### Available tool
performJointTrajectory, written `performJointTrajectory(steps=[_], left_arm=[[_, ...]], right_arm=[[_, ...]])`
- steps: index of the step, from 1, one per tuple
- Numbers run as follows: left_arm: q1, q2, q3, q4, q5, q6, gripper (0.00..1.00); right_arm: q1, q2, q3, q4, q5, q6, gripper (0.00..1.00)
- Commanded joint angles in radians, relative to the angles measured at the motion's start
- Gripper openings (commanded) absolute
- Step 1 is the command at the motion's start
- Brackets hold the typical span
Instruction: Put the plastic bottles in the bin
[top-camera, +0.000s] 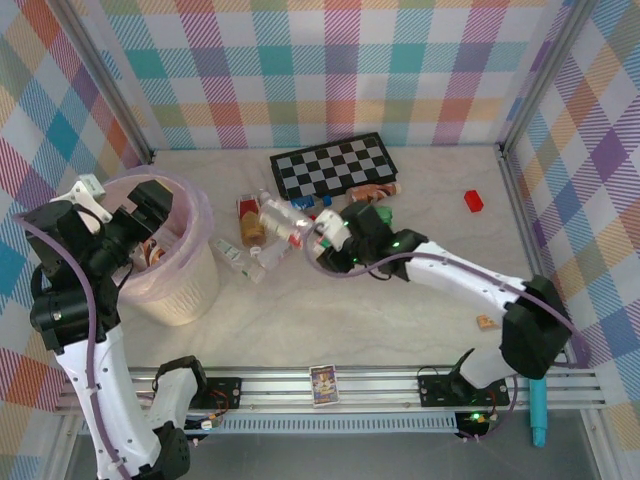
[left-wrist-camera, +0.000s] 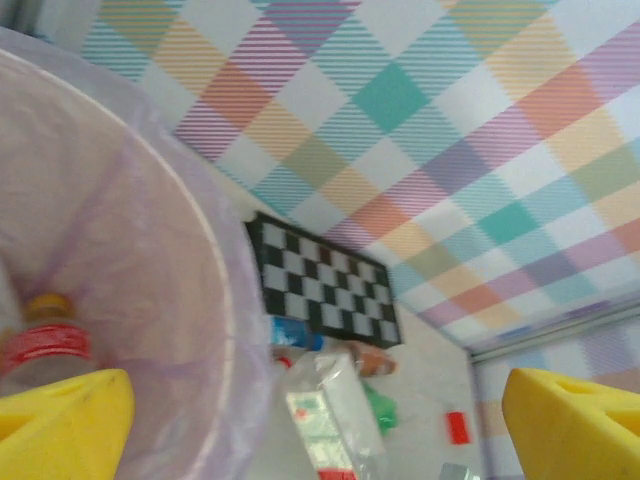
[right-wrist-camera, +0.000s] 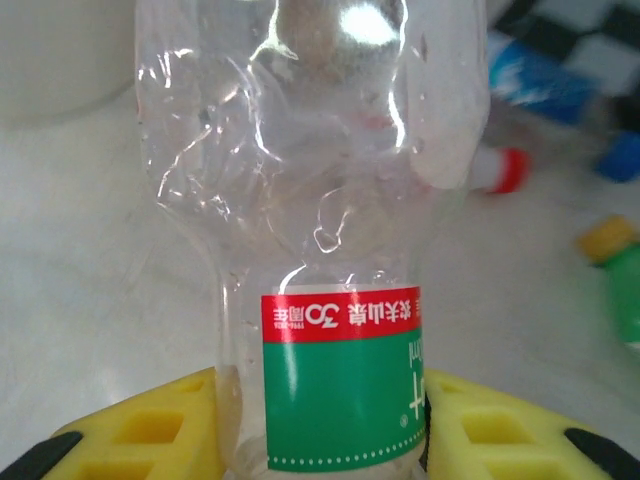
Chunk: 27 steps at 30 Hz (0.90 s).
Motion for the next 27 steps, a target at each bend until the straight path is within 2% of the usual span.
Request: performJointTrajectory(steps=[1,2,6,8,13,17,19,23,27], left_arm=[[-0.018,-0.037,-0.036,0.151,0.071,-0.157,0.93],[-0.018,-0.040,-0.046,0.175,0.083,-0.175,0.93],[-0.111,-0.029,-0.113,0.263,0.069,-0.228,0.93],[-0.202,-0.011,-0.149,0.312,0.028,-0.242,0.92],[-0.506,0.066,-0.190,0.427,-0.160,-0.234,0.92],[-0.656,0.182,-0.164,0.480,-0.241,-0.216,0.93],[-0.688,0.227,-0.155,0.498,-0.275,-0.210,0.95],[-0.694,0.259,-0.173,0.562,-0.304,-0.234,0.95],[-0.710,0.270,-0.175,0.581,-0.311,-0.245,0.81]], right_arm=[[-0.001,-0.094,0.027,0.015,0.025,0.175,0.37],[-0.001,-0.115,0.022,0.040,0.019,0.194,0.37],[-0.001,-0.157,0.036,0.103,-0.019,0.255,0.38],[0.004,-0.158,0.051,0.116,-0.045,0.266,0.38],[0.050,-0.137,0.095,0.112,-0.075,0.249,0.39],[0.102,-0.120,0.122,0.112,-0.073,0.207,0.40],[0.119,-0.122,0.123,0.117,-0.075,0.195,0.39],[0.136,-0.135,0.109,0.141,-0.087,0.188,0.39],[0.144,-0.127,0.104,0.152,-0.076,0.189,0.40]])
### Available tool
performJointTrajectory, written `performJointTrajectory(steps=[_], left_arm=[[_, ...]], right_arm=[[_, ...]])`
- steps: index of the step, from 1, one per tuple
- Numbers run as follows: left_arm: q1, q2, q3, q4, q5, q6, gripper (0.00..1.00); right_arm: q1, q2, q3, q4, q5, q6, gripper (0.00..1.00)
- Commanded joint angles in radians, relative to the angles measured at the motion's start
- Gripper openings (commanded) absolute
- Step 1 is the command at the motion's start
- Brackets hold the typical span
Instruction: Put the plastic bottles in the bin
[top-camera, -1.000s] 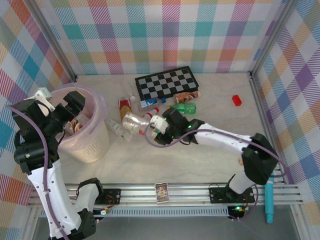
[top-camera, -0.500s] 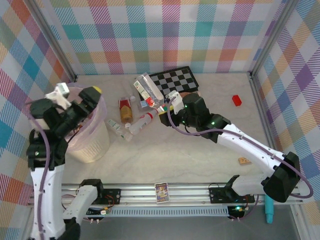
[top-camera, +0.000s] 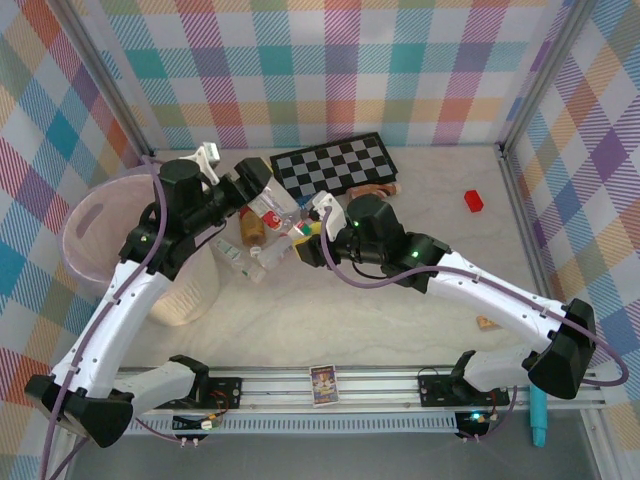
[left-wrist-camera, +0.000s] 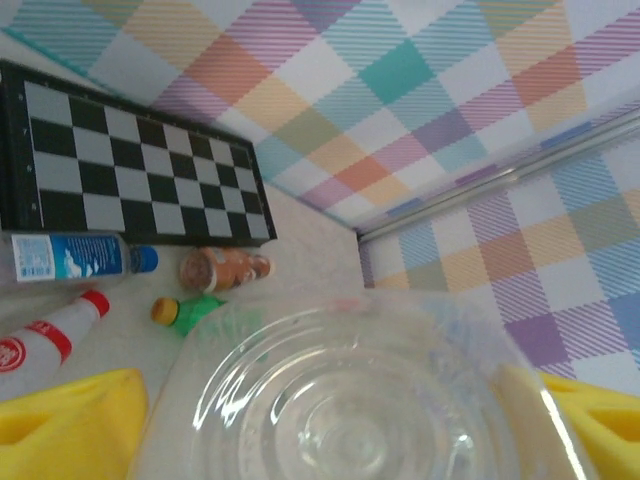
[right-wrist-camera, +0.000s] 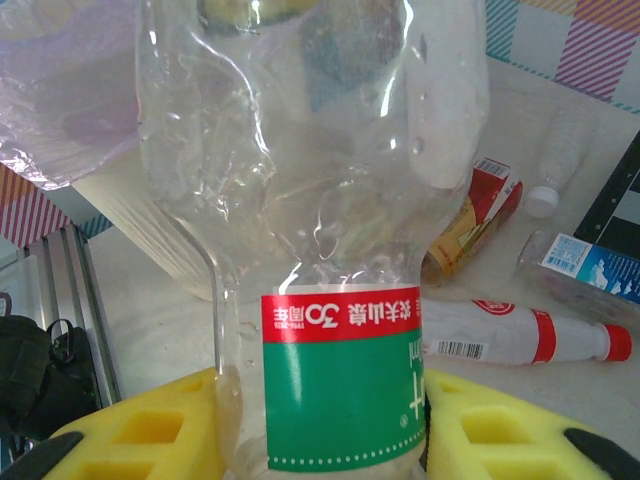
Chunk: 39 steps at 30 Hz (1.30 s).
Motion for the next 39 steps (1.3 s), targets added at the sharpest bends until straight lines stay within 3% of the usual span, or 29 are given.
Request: performJointTrajectory(steps=[1,6,11,17,24,39], left_arm=[[-0.020,-0.011,0.010,0.073,-0.034,-0.011,0.76],[-0.028,-0.010,0.028,0.056,-0.042,-0.002,0.60],[-0.030,0.001,0.031,0.051,-0.048,0.001,0.53],[-0.029,0.044,0.124,-0.022,-0.077,0.070,0.49],[0.080,0.119,0.350,-0.201,-0.090,0.216,0.44],[0.602,0.168,0.674,-0.591,-0.065,0.492,0.27]], right_arm=[[0.007,0.005,0.014,0.051,-0.006,-0.016,0.40],[0.005,0.027,0.015,0.065,0.013,-0.023,0.42],[0.007,0.050,0.029,0.064,-0.001,-0.040,0.53],[0.002,0.062,0.100,-0.017,-0.002,-0.078,0.99],[-0.075,-0.063,0.098,-0.102,0.050,-0.077,0.99],[-0.170,-0.248,-0.105,-0.247,0.127,-0.058,0.99]])
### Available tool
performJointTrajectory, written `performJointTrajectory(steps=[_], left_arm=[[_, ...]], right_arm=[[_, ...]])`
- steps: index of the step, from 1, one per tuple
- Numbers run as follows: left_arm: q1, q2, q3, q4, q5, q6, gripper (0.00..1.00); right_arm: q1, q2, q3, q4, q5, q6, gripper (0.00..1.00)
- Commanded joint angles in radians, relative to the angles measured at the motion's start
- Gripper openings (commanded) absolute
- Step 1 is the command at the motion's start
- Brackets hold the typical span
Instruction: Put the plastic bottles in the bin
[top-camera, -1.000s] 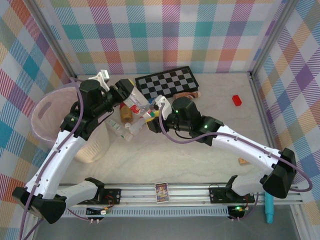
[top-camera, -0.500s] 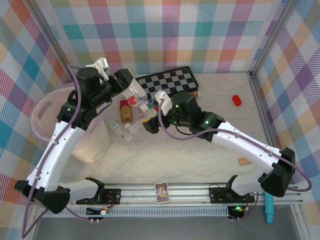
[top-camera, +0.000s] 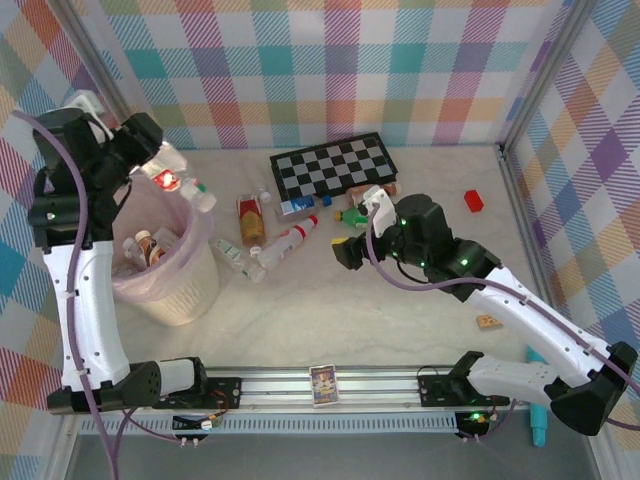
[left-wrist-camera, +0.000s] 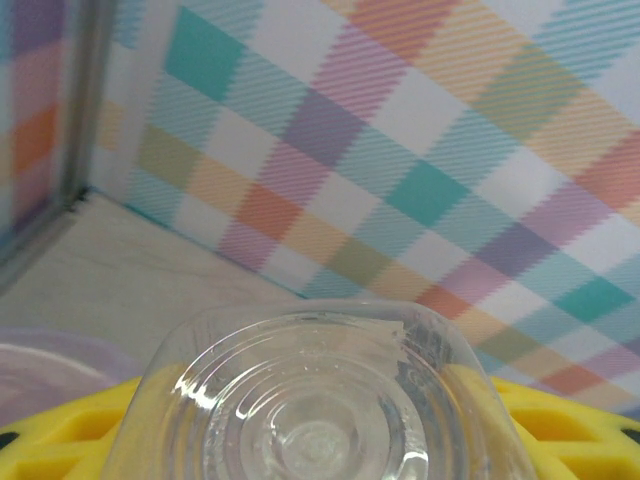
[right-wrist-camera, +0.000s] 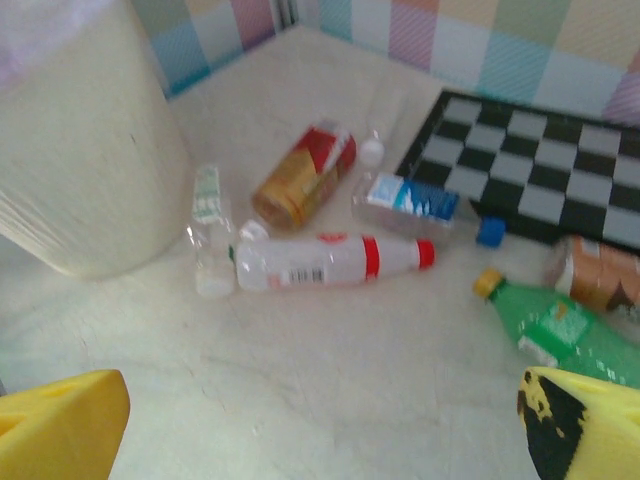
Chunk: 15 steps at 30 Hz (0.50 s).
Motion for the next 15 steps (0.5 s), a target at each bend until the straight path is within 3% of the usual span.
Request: performJointTrajectory(steps=[1,7,15], left_arm=[[0.087,0.004,0.064,-0.113,0.010,0.099,0.26],[0.206,0.022,0.078,-0.162,-0.066,0.153,0.22],[0.218,0.005,-0.058,-0.145,-0.076,0.197,0.18]], right_arm=[[-0.016,-0.026,-0.018,-0.043,0.020,0.006,0.99],[-0.029,-0.031,-0.057,-0.048,0.014,0.006,0.99],[-0.038,-0.027,-0.081,-0.046,0.007,0.007,0.99]])
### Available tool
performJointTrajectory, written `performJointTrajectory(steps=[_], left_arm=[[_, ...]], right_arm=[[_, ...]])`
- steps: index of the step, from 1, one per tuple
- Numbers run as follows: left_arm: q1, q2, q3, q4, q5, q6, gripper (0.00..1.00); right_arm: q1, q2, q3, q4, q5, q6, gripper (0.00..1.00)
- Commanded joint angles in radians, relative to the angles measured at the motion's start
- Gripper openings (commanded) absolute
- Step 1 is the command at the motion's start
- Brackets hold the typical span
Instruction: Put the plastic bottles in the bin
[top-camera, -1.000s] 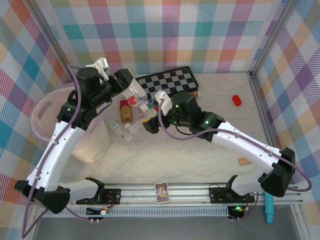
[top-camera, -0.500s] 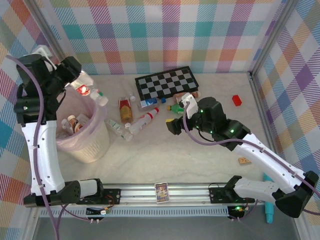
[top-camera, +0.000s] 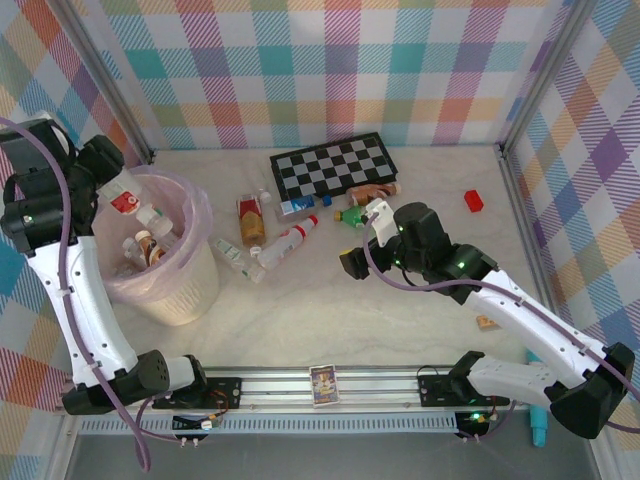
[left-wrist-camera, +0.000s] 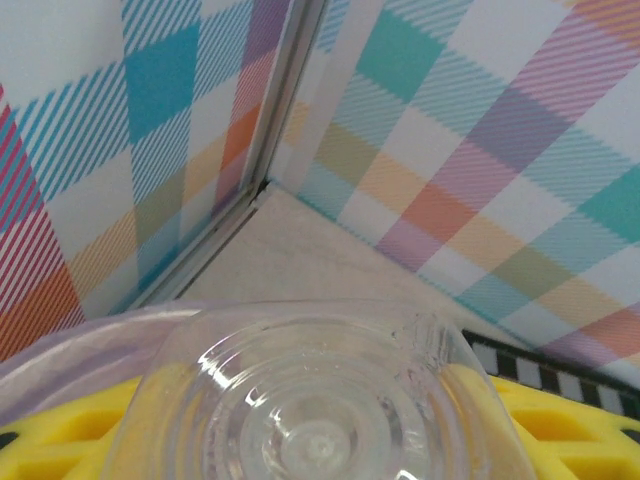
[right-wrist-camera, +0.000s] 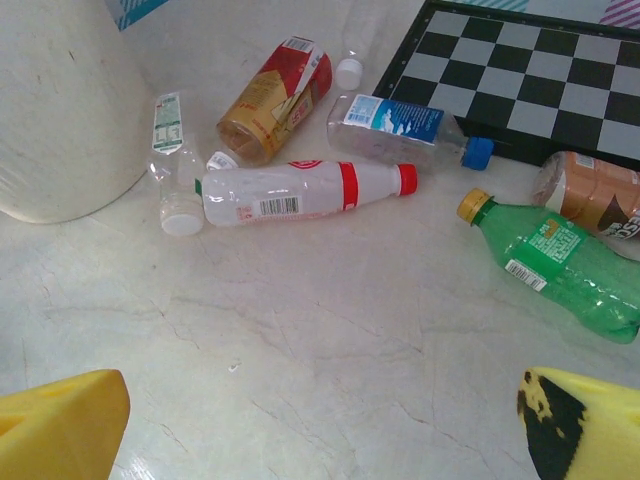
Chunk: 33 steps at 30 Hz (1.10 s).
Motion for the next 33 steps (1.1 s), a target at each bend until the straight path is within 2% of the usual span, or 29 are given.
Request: performJointTrajectory(steps=[1,4,8,17,23,24,25,27,28,33], left_arm=[[0.011,-0.017,-0.076,-0.002,-0.019,0.058,0.17],[0.009,-0.031,-0.151,0.000,-0.002,0.099,0.10],[-0.009,-0.044,-0.270,-0.002,0.033,0.108,0.07],[-0.059,-0.110,-0.578,0.123,0.029,0.068,0.06],[-0.075,-0.090,-0.667,0.187,0.027,0.051,0.06],[-0.075,-0.085,-0.677,0.198,0.030,0.046,0.08],[-0.074,-0.077,-0.686,0.205,0.034,0.042,0.14],[-0.074,-0.064,-0.687,0.213,0.032,0.040,0.36],[-0.074,-0.057,-0.682,0.215,0.033,0.042,0.43],[-0.074,-0.033,-0.616,0.188,0.038,0.057,0.62]], right_arm=[[-0.009,-0.016,-0.015,0.003,0.002,0.008,0.99],[-0.013,-0.010,-0.016,-0.001,0.007,0.010,0.99],[-0.023,0.010,-0.015,-0.007,0.015,0.022,0.99],[-0.041,0.068,0.006,-0.026,0.031,0.072,0.99],[-0.057,0.115,0.020,-0.033,0.032,0.093,0.99],[-0.063,0.123,0.023,-0.033,0.033,0.107,0.99],[-0.073,0.132,0.029,-0.038,0.033,0.128,0.99],[-0.101,0.150,0.041,-0.052,0.046,0.188,0.99],[-0.119,0.158,0.045,-0.063,0.057,0.229,0.99],[-0.224,0.190,0.044,-0.095,0.016,0.384,0.99]])
